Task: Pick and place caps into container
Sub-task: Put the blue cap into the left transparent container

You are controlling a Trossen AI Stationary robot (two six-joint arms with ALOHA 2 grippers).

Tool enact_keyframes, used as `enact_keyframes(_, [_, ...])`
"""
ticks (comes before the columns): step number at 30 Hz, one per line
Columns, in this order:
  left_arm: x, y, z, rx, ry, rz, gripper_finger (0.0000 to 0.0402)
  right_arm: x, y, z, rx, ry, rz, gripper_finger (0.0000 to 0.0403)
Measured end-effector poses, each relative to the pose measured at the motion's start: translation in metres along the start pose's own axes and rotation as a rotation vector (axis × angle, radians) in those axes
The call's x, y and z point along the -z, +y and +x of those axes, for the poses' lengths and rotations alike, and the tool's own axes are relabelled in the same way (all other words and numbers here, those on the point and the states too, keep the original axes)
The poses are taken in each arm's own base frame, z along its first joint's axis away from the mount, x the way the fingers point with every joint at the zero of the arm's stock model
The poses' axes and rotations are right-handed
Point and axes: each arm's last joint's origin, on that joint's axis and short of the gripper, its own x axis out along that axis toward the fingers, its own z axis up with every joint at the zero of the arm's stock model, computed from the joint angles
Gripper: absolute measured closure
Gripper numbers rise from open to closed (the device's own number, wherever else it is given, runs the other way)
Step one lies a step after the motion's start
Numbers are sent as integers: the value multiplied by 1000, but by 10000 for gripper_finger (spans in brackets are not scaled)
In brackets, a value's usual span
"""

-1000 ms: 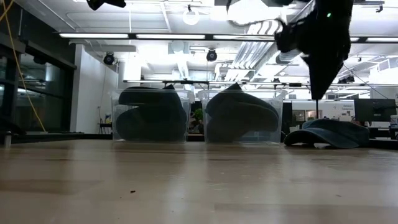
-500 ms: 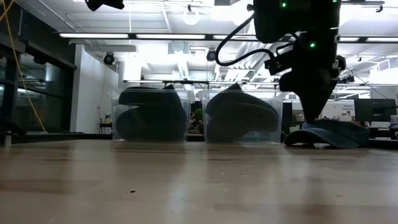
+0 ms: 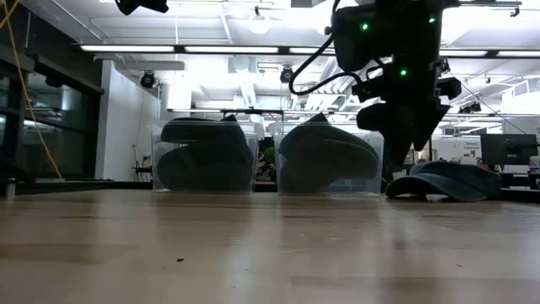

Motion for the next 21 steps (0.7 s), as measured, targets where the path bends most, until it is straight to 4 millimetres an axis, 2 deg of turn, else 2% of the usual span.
enact_keyframes(10, [0, 0, 0, 1, 0, -2, 328, -18, -13, 16, 65, 52, 13, 107])
enact_keyframes(21, [0, -1, 0, 18, 4, -24, 328, -13, -1, 45, 221, 134, -127, 107])
